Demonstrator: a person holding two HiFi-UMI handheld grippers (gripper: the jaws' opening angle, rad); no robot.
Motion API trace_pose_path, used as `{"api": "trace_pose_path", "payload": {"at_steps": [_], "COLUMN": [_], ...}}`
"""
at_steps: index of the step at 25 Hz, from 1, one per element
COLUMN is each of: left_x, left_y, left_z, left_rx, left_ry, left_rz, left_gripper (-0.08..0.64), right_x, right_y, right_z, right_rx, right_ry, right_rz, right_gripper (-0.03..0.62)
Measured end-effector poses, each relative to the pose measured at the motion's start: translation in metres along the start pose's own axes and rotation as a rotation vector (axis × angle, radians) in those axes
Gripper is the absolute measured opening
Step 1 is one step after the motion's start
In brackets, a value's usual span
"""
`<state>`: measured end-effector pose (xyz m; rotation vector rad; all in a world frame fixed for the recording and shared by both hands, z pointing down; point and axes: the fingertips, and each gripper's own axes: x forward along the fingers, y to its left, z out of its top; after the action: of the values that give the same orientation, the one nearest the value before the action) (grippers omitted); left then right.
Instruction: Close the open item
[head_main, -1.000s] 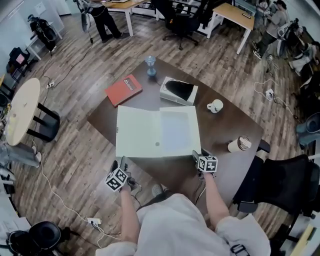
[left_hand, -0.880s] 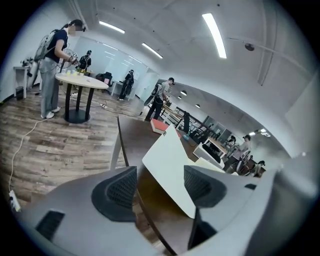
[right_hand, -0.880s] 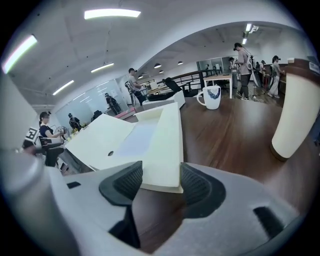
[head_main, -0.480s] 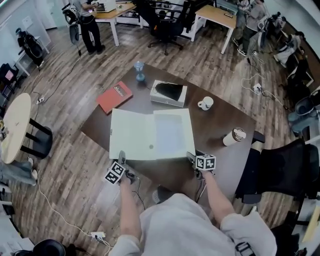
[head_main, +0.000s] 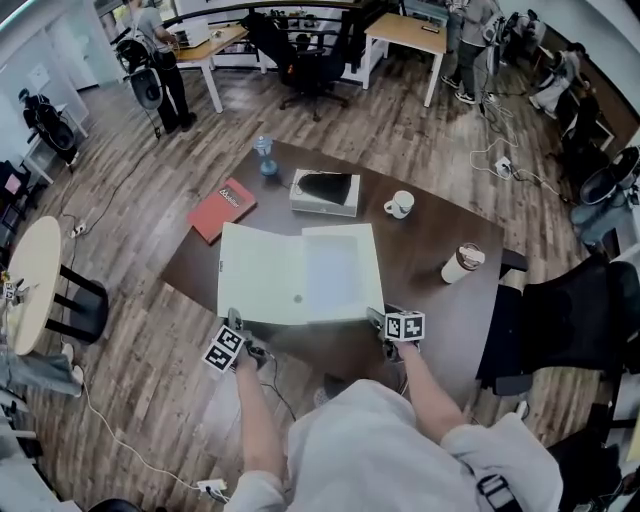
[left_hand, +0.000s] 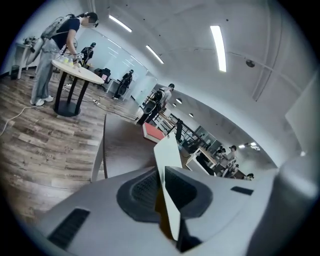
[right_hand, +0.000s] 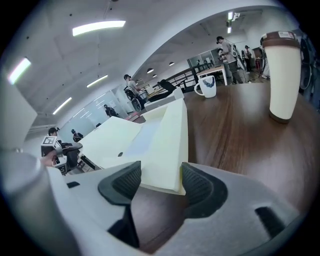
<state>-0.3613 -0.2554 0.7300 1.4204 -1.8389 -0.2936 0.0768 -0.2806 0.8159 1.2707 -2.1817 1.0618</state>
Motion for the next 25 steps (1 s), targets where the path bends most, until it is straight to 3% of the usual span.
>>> {"api": "trace_pose_path", "payload": {"at_steps": [4, 16, 25], "left_x": [-0.01, -0.025, -0.041], "left_y": [-0.007, -0.059, -0.101], "left_z": [0.012, 0.021, 0.029], "left_rx": [-0.029, 0.285, 0.411], "left_ry": [-0.032, -0.095, -0.123], "left_rz": [-0.046, -0.087, -0.135], "left_gripper": [0.015, 0.008, 0.008], "right_x": [0.0, 0.003, 0.004], "right_y": [0.002, 0.013, 0.027], "right_z": [-0.002, -0.003, -0.006], "right_rx": [0.005, -0.001, 0.005], "right_ry": [-0.007, -0.012, -0.015], "right_rz": [-0.015, -0.023, -0.02], "right_gripper": [0.264, 0.265, 0.265]}}
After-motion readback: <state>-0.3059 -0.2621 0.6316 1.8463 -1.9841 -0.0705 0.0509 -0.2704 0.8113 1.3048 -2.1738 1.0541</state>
